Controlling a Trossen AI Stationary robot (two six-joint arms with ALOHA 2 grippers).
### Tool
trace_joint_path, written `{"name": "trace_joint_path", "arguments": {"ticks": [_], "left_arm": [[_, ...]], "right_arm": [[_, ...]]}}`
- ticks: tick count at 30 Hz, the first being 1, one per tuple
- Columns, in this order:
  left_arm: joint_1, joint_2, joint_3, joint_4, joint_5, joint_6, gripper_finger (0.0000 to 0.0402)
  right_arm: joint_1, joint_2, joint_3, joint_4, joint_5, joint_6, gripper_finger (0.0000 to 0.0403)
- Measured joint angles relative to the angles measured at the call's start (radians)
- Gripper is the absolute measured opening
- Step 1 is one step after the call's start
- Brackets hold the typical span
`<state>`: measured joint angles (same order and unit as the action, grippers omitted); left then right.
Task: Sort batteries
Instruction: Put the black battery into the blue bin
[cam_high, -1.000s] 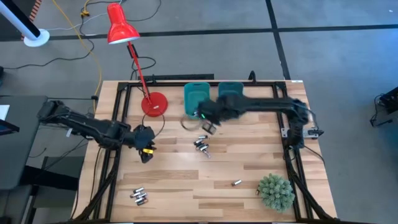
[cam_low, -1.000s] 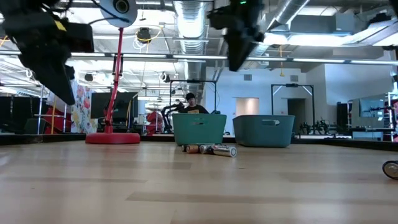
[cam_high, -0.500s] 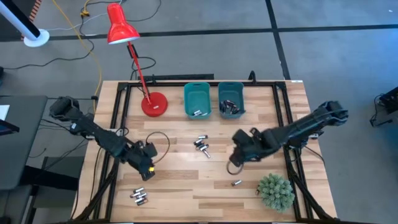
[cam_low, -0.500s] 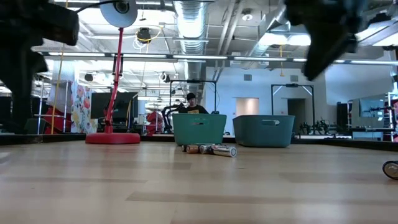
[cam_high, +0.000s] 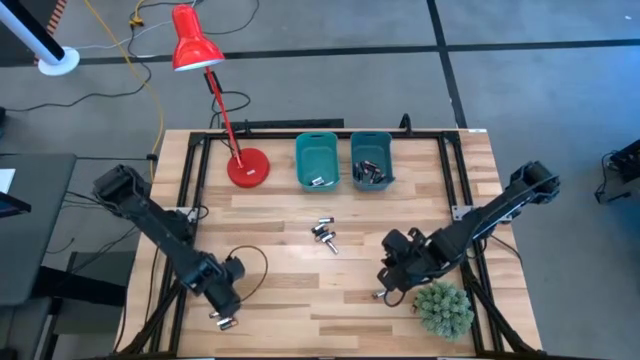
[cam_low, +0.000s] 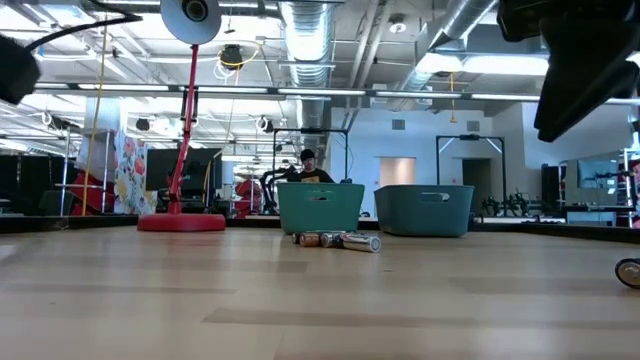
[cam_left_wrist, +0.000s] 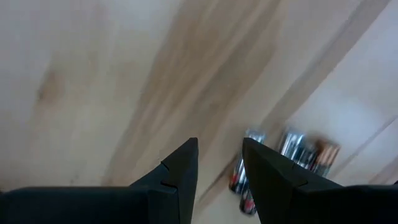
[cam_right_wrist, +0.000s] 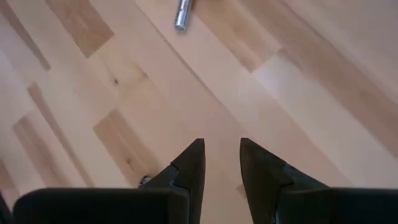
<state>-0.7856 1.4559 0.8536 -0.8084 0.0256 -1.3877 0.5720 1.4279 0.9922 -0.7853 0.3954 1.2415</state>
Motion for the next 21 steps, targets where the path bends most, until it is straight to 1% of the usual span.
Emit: {"name": "trace_joint_path", "arguments": {"ticks": [2, 6, 14, 21], "left_arm": [[-0.014, 0.016, 0.000, 0.007, 0.026, -0.009, 0.0123], [-0.032, 0.018, 0.000, 0.044, 0.029, -0.012, 0.0123], [-0.042, 0.018, -0.001, 0.113, 0.013, -0.034, 0.0123], [-0.063, 0.018, -0.002, 0.112, -0.011, -0.060, 0.0123]], "right_arm": [[0.000, 0.000, -0.001, 0.012, 0.000, 0.000, 0.0116], [0.000, 0.000, 0.000, 0.034, 0.000, 0.000, 0.0116], [0.000, 0.000, 0.000, 0.068, 0.000, -0.001, 0.0116], [0.000, 0.000, 0.000, 0.069, 0.000, -0.001, 0.0116]]}}
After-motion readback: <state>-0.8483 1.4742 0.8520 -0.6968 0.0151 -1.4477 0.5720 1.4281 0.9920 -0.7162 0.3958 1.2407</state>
